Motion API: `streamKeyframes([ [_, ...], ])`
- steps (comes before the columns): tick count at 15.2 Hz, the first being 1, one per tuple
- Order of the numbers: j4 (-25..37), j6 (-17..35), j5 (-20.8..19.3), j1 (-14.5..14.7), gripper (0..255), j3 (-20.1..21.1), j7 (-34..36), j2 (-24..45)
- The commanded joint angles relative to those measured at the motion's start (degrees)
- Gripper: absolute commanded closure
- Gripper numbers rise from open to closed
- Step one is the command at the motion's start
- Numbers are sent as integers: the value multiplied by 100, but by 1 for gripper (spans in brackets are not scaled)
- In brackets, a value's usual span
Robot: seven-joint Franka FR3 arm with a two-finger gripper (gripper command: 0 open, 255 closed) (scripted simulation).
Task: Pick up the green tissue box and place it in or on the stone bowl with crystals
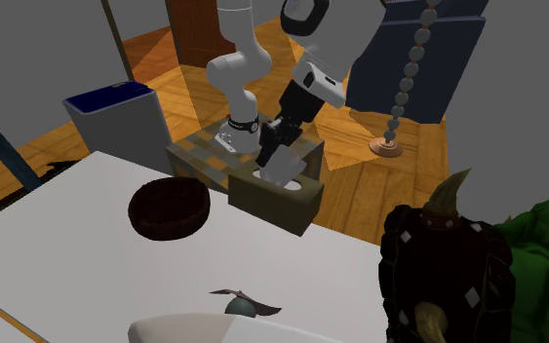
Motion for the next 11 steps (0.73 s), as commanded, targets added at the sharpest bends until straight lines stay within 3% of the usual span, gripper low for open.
streamKeyframes([
  [1, 86, -112, 13, 3, 255, 4, -69, -43],
  [8, 475, -527, 69, 27, 255, 30, -300, -125],
  [11, 102, -390, -69, -128, 255, -131, -534, -527],
])
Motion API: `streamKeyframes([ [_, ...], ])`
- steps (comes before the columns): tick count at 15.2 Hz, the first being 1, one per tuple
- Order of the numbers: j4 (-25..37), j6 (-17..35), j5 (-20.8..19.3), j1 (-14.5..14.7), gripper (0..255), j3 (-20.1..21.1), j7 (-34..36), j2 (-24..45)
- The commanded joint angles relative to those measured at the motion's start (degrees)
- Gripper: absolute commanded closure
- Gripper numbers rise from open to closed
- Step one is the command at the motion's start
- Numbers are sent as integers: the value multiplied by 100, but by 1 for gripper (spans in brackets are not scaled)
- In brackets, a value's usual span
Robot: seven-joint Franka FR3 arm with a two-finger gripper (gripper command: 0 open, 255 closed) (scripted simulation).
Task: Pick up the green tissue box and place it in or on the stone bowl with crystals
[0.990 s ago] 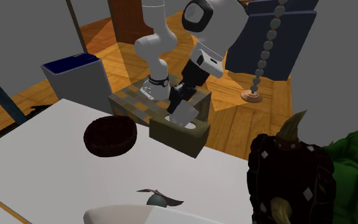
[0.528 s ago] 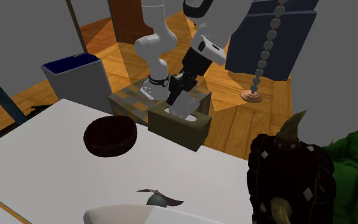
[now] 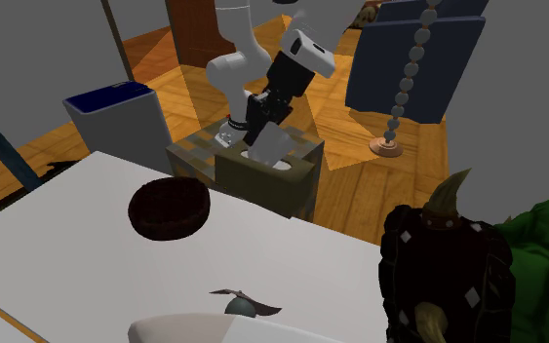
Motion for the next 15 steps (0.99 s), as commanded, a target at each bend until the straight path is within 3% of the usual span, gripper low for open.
streamKeyframes([
  [1, -219, 109, -98, -125, 255, -136, -202, -252],
  [15, -1072, 652, -749, -896, 255, -1126, -1631, -1572],
])
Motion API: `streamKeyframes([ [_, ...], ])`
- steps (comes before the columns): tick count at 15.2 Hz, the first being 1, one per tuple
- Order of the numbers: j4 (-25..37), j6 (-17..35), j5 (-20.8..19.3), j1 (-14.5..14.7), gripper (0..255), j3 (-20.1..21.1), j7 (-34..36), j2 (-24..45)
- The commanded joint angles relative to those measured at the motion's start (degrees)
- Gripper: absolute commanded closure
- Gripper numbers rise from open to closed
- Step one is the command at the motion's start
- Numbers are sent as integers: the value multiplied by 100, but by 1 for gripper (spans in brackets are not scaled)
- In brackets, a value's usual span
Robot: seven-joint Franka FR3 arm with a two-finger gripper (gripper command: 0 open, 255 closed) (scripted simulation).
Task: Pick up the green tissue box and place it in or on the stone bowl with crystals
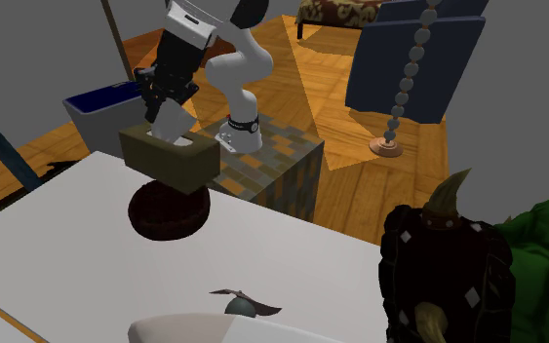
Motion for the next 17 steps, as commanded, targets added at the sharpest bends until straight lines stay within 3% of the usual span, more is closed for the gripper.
streamKeyframes([
  [1, -5, 78, -75, -109, 255, -176, -266, -112],
  [5, 0, 224, -188, -282, 255, -482, -688, -263],
  [17, -744, 1001, -460, -363, 255, -661, -219, -128],
])
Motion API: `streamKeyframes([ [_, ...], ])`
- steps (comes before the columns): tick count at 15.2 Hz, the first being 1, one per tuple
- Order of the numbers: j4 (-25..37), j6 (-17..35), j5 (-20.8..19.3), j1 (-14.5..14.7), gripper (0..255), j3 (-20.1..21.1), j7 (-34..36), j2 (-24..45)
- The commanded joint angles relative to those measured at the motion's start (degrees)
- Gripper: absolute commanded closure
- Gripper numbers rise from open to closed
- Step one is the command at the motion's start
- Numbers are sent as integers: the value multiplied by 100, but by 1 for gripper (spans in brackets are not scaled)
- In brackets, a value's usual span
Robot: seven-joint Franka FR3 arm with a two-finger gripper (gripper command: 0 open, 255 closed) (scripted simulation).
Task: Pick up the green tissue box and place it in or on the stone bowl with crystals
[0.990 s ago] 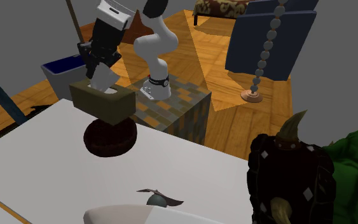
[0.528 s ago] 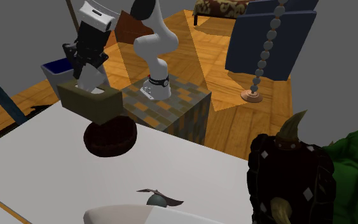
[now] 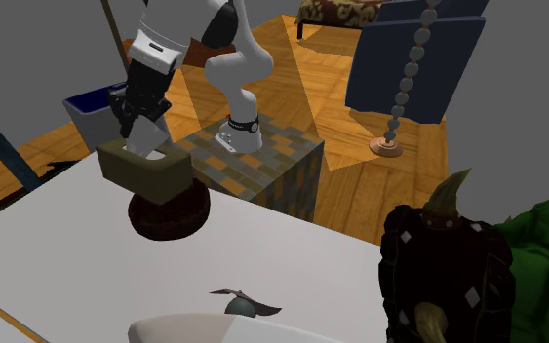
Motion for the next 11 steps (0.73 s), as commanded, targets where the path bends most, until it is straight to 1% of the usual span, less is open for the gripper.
streamKeyframes([
  [1, -124, 148, -55, -17, 255, -37, 86, 38],
  [9, -521, 701, -261, -70, 255, -173, 418, 261],
  [10, -602, 833, -311, -83, 255, -206, 499, 327],
  [11, -602, 833, -311, -83, 255, -206, 499, 327],
])
